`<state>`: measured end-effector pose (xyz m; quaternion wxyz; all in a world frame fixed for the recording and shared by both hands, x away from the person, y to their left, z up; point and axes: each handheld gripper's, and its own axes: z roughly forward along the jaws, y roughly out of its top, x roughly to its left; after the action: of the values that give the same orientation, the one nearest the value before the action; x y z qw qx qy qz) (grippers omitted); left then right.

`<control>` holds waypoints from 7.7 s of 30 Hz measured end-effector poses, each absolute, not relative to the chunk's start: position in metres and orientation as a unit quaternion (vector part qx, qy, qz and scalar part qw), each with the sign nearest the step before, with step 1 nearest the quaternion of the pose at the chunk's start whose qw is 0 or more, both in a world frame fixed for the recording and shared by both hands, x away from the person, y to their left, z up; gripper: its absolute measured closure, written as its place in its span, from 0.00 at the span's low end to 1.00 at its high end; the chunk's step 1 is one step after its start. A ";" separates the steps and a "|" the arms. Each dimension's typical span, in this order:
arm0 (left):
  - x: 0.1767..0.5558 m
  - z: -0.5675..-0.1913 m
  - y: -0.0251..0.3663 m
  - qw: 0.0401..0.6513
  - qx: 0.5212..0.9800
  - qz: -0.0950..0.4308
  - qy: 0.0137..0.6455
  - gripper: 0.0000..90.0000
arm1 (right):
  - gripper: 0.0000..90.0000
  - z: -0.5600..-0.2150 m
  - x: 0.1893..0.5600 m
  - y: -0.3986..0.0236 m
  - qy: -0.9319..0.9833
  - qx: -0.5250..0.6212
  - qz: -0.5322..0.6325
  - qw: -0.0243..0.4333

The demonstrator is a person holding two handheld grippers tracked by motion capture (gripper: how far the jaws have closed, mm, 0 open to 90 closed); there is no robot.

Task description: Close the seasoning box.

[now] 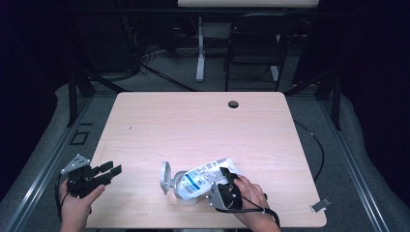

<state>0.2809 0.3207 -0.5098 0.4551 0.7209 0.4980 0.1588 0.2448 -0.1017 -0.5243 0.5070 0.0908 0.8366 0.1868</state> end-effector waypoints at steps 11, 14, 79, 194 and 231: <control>0.281 -0.510 0.321 0.456 0.720 0.158 0.498 0.61 | 0.91 -0.529 0.247 -0.104 0.841 0.126 0.220 0.479; 0.281 -0.511 0.321 0.455 0.720 0.158 0.499 0.61 | 0.91 -0.529 0.245 -0.104 0.842 0.135 0.226 0.470; 0.282 -0.513 0.321 0.449 0.722 0.157 0.503 0.61 | 0.93 -0.530 0.249 -0.124 0.801 0.281 0.409 0.334; 0.282 -0.515 0.320 0.447 0.722 0.159 0.504 0.61 | 0.53 -0.563 0.267 -0.196 0.724 0.442 0.461 0.262; 0.280 -0.514 0.314 0.441 0.731 0.161 0.496 0.61 | 0.37 -0.560 0.244 -0.196 0.749 0.414 0.455 0.245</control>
<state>0.2804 0.3140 -0.5139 0.4415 0.7306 0.4956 0.1605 0.2441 -0.1962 -0.5597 0.2454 0.4141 0.7490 0.4553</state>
